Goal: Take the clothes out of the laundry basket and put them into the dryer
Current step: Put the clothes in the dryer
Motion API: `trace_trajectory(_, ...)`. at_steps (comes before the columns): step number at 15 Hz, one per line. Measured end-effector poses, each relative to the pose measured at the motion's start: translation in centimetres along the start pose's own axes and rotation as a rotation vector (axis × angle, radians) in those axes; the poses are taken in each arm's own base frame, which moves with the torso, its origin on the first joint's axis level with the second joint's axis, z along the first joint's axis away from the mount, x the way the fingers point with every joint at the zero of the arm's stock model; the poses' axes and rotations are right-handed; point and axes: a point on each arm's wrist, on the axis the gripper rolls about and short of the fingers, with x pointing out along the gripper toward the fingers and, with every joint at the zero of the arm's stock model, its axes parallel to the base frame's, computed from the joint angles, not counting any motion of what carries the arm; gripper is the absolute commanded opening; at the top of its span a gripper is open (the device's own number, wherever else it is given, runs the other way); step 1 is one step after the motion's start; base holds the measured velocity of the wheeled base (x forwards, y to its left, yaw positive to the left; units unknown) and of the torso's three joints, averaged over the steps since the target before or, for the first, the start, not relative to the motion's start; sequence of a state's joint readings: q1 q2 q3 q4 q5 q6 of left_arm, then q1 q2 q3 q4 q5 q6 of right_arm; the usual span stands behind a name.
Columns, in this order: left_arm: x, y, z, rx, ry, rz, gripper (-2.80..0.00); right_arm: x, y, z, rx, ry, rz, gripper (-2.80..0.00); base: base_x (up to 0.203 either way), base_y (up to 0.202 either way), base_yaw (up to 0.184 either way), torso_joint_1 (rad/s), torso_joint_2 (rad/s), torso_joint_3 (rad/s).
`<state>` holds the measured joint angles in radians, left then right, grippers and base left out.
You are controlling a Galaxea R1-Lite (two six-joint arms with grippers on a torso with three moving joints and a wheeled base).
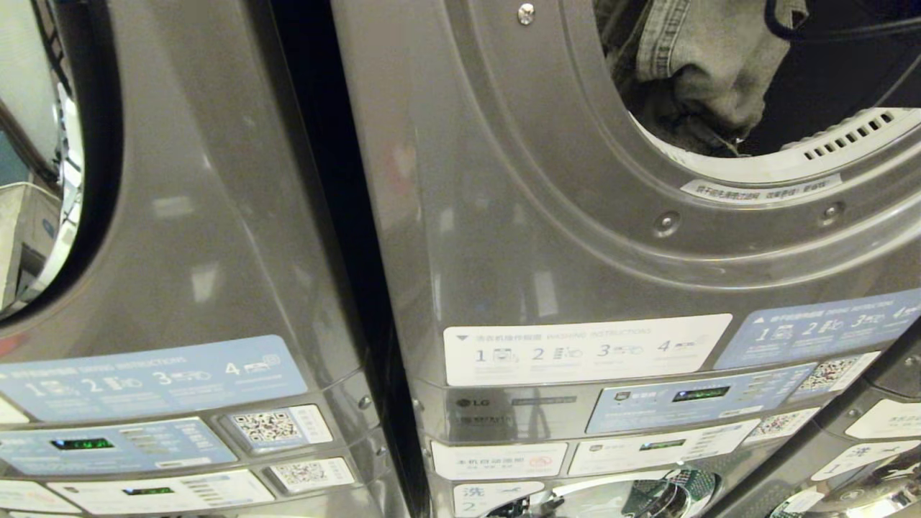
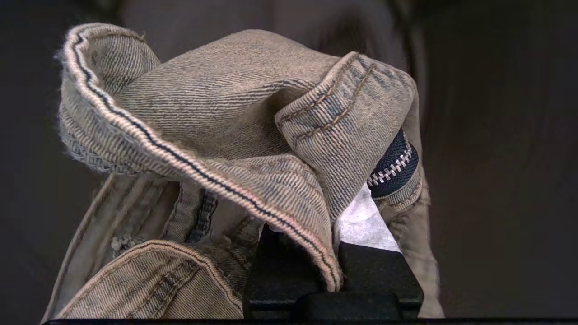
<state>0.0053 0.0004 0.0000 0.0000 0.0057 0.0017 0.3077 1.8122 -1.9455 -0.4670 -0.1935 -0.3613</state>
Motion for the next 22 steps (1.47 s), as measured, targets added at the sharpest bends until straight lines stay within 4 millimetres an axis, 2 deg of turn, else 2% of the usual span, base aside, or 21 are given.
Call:
trace_trajectory(1,0.0,0.0,0.0,0.0,0.0,0.0,-2.8,0.2,0.2,-0.6,-0.002,0.02,-0.005,-2.8,0.0,0.0,0.0,0.0,0.0,0.0)
trace_trajectory(2,0.0,0.0,0.0,0.0,0.0,0.0,-2.8,0.3,0.4,-1.1,-0.004,0.039,-0.001,0.0,0.0,0.0,0.0,0.0,0.0,0.0)
trace_trajectory(7,0.0,0.0,0.0,0.0,0.0,0.0,-2.8,0.5,0.7,-1.7,0.007,0.058,0.011,0.0,0.0,0.0,0.0,0.0,0.0,0.0)
trace_trajectory(11,0.0,0.0,0.0,0.0,0.0,0.0,-2.8,-0.1,1.0,-2.4,0.032,0.196,0.067,0.0,0.0,0.0,0.0,0.0,0.0,0.0)
trace_trajectory(14,0.0,0.0,0.0,0.0,0.0,0.0,-2.8,-1.4,0.8,-2.2,0.013,0.344,0.119,0.0,0.0,0.0,0.0,0.0,0.0,0.0)
trace_trajectory(18,0.0,0.0,0.0,0.0,0.0,0.0,-2.8,-4.1,0.0,-1.4,-0.014,0.543,0.246,0.0,0.0,0.0,0.0,0.0,0.0,0.0)
trace_trajectory(22,0.0,0.0,0.0,-0.001,0.0,0.0,-2.8,-6.2,-0.6,0.0,0.017,0.591,0.395,0.0,0.0,0.0,0.0,0.0,0.0,0.0)
